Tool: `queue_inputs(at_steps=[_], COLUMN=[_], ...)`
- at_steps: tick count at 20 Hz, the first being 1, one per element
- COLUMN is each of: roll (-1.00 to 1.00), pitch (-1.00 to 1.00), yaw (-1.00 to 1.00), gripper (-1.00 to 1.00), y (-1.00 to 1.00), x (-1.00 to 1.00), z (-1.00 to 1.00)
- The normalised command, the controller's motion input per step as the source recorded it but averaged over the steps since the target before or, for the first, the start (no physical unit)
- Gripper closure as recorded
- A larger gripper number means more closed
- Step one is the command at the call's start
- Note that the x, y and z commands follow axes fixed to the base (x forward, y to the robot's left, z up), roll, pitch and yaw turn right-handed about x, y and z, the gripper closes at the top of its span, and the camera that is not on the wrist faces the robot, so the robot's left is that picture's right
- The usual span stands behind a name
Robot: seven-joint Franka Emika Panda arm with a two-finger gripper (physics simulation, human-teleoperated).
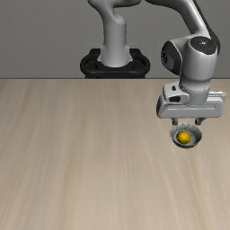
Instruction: Pick the lemon and place it on the bowl
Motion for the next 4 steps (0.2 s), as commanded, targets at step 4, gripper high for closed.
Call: queue_inputs(at_steps=[4], roll=[0.00], pitch=[0.00], yaw=[0.00], gripper=[-1.00], y=[0.00], x=[0.00], z=[0.00])
